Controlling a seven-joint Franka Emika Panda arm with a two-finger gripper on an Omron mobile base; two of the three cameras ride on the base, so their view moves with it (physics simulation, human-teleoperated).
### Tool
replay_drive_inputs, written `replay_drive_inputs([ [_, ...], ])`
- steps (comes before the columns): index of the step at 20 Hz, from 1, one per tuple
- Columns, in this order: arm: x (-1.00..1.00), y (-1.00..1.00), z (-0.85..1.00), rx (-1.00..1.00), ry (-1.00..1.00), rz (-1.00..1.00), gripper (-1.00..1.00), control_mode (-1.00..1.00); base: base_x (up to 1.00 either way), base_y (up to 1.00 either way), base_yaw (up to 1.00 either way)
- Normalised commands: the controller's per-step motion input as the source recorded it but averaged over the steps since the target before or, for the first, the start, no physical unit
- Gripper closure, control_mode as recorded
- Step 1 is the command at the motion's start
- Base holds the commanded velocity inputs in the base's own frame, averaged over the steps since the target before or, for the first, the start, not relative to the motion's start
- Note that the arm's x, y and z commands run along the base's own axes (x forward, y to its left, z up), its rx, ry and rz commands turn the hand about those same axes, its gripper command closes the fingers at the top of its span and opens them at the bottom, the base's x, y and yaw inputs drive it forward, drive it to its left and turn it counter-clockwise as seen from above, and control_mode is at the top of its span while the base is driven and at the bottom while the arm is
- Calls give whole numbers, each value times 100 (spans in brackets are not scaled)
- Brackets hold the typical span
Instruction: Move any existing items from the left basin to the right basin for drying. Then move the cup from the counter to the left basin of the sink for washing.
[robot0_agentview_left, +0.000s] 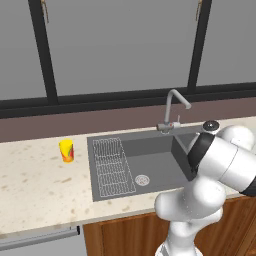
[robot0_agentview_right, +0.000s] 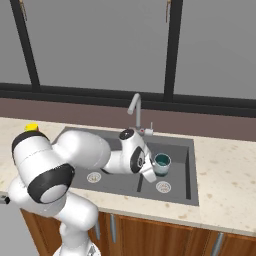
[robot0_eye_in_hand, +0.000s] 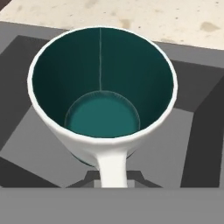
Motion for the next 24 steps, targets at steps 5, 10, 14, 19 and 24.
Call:
replay_drive_inputs([
  [5,0,0,-26,-1,0,0,100,-100,0,0,0],
  [10,1,0,-21,0,0,0,100,-100,0,0,0],
  [14,2,-1,-14,0,0,0,100,-100,0,0,0],
  [19,5,-2,-16,-1,0,0,100,-100,0,0,0],
  [24,5,-2,-15,0,0,0,100,-100,0,0,0],
])
